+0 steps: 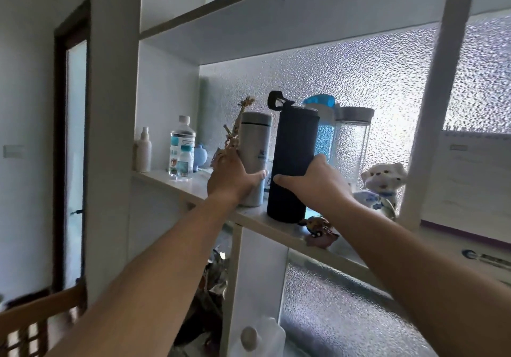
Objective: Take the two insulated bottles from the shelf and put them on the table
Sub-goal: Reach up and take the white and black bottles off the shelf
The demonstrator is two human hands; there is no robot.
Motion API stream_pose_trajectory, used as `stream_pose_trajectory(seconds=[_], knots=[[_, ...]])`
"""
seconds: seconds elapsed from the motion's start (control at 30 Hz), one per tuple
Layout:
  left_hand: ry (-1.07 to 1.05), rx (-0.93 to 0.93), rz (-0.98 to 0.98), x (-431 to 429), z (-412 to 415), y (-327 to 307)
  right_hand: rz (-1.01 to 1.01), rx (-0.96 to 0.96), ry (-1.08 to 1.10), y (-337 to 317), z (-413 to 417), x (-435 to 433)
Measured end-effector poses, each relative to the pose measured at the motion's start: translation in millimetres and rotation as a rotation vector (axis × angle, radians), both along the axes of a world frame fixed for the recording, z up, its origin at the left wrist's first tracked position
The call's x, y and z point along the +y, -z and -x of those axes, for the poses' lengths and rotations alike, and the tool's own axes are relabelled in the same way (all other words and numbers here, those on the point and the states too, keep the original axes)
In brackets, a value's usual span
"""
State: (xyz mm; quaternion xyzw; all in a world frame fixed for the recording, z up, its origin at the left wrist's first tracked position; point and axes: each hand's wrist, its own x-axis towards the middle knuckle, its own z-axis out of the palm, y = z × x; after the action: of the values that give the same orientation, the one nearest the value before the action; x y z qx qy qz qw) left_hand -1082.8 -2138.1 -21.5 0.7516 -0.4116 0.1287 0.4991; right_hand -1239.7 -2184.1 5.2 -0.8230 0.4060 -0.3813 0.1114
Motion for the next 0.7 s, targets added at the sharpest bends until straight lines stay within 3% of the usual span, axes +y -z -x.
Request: stream_pose_trajectory(seconds=[0.27,0.7], knots=[[-0.017,-0.011,0.024,4,-3,2,-0.096,-0.118,-0.044,1,-3,-2],[-0.231,-0.060,0.217,90,-3,-12,-0.029,-0.327,-0.244,-8,8,41]])
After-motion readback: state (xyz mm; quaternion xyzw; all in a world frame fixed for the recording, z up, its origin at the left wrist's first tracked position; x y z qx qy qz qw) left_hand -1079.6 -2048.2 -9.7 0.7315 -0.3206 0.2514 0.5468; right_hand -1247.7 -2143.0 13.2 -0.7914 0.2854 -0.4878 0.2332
